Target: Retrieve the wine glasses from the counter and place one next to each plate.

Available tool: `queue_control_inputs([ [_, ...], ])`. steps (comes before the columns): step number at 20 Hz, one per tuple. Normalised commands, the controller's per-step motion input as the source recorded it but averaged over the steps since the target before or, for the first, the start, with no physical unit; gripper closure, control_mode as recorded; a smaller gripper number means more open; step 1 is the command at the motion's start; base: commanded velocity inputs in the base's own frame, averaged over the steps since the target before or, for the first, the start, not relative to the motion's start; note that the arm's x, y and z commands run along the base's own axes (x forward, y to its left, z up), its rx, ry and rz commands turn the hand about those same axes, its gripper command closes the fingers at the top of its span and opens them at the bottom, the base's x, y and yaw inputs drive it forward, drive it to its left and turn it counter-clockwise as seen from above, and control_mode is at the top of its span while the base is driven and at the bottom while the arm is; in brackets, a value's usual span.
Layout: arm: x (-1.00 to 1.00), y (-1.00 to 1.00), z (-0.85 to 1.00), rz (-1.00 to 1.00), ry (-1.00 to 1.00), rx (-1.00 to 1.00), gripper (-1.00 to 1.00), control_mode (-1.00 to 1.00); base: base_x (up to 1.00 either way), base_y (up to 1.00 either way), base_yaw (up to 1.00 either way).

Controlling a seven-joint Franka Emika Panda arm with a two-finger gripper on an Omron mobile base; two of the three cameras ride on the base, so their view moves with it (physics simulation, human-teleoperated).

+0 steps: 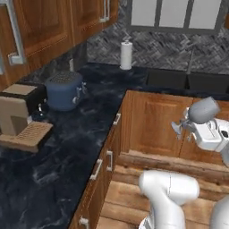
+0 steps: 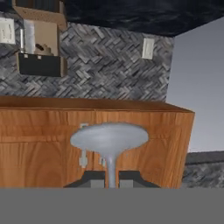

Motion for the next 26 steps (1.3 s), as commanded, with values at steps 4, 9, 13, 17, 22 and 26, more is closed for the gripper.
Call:
queue_control_inputs([
  [4, 0.0, 0.0, 0.0, 0.0, 0.0, 0.0, 1.0, 1.0, 0.0, 0.0, -0.99],
  [9, 0.0, 0.0, 0.0, 0.0, 0.0, 0.0, 1.0, 1.0, 0.0, 0.0, -0.98],
  [13, 0.0, 0.0, 0.0, 0.0, 0.0, 0.0, 1.0, 1.0, 0.0, 0.03, -1.0],
  [17, 0.0, 0.0, 0.0, 0.0, 0.0, 0.0, 1.0, 1.0, 0.0, 0.05, -1.0],
  [22, 0.0, 0.0, 0.0, 0.0, 0.0, 0.0, 1.0, 1.0, 0.0, 0.09, -1.0],
  [26, 0.0, 0.0, 0.0, 0.0, 0.0, 0.0, 1.0, 1.0, 0.0, 0.11, -1.0],
])
